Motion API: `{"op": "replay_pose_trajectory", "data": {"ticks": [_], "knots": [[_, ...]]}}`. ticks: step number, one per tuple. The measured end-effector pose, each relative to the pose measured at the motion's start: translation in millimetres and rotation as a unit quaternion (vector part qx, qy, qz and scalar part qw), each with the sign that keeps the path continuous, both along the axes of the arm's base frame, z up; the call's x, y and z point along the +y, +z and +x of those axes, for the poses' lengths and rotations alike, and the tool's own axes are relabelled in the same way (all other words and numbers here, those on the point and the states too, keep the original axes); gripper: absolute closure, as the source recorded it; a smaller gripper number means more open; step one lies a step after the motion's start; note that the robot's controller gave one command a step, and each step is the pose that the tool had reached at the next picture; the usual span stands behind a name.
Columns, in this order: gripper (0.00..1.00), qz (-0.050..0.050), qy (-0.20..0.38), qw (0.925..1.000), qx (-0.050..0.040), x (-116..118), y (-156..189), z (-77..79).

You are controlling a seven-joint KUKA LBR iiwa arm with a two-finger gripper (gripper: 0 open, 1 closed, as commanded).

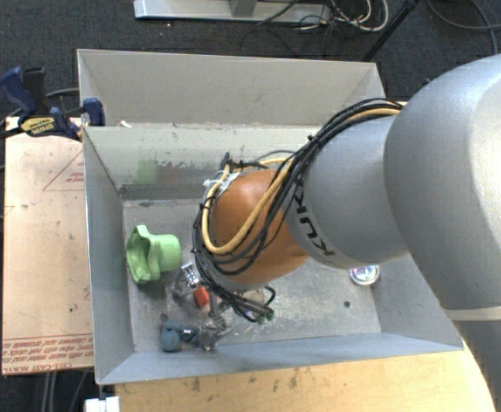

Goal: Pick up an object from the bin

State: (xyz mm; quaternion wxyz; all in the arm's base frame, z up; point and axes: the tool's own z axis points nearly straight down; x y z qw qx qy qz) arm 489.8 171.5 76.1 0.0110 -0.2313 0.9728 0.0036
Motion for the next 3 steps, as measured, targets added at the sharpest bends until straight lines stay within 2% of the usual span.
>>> {"op": "replay_pose_trajectory", "data": {"ticks": [1,2,3], "knots": [[0.00,-0.005,0.040,0.9992,0.0023,28.0,0.7,1.2],[1.00,-0.005,0.040,0.9992,0.0070,28.5,0.6,-1.0],[1.00,-0.006,0.156,0.9877,0.0035,29.6,184.5,20.0]]}}
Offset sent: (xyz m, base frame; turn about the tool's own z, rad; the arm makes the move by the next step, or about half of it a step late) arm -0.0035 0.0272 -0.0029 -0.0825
